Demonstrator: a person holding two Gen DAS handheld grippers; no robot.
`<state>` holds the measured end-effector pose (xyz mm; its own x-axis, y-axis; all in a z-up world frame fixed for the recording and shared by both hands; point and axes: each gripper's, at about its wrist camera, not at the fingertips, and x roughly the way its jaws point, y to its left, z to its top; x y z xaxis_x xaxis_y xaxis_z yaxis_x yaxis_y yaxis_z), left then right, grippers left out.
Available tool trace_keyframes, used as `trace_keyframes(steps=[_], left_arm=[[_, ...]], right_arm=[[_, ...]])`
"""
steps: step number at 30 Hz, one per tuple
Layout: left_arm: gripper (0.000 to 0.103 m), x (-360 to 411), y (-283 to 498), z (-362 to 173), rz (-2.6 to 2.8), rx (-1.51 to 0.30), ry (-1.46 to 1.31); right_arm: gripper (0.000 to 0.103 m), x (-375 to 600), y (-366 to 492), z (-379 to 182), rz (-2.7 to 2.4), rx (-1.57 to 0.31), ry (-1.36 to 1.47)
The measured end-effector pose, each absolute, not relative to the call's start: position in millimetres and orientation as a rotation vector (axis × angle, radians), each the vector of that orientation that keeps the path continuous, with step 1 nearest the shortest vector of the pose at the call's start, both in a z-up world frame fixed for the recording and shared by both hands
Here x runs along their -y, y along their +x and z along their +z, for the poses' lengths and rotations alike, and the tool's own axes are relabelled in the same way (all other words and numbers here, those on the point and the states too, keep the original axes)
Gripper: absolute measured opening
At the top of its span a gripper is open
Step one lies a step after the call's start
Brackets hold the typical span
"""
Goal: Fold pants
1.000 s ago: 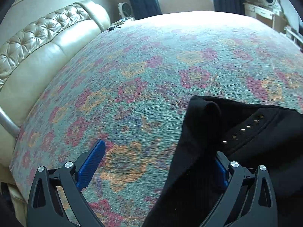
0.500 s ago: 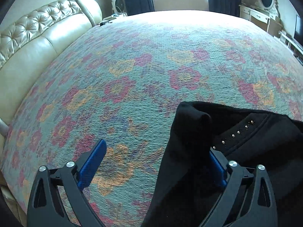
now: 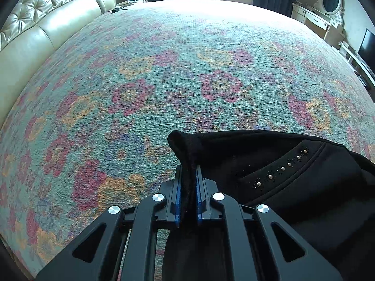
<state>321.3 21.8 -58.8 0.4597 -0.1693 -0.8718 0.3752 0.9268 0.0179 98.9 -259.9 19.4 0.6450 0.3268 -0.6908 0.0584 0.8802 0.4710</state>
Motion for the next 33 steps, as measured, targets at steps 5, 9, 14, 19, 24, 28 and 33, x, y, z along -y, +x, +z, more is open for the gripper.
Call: trace_keyframes(steps=[5,9,14,19,24,28,33], left_arm=[[0.012,-14.7,322.3,-62.5,-0.349,-1.029,0.282],[0.040,-15.3,332.4,-67.4,-0.339,-1.055,0.243],[0.013,-24.2,338.0,-71.1,-0.393,-1.095,0.130],[0.011,-36.2,323.8,-46.2,-0.446,-1.006,0.083],[0.011,-72.6,298.1,-9.2,-0.520,-0.907,-0.065],[0.011,-101.2,260.9,10.8,-0.571,-0.847,-0.133],[0.011,-121.7,209.3,9.1,-0.608,-0.848,-0.133]], right_arm=[[0.101,297.0,193.4,16.8,0.140,-0.978,0.255],[0.101,304.2,240.1,-27.2,0.165,-1.193,0.150],[0.018,302.5,244.1,-60.5,0.219,-1.305,0.203],[0.013,285.3,224.1,-24.8,0.172,-1.174,0.093],[0.014,266.7,173.8,35.4,0.151,-0.984,0.041],[0.014,241.3,114.7,49.8,0.158,-0.911,0.019],[0.014,202.2,46.0,16.6,0.177,-0.941,-0.015]])
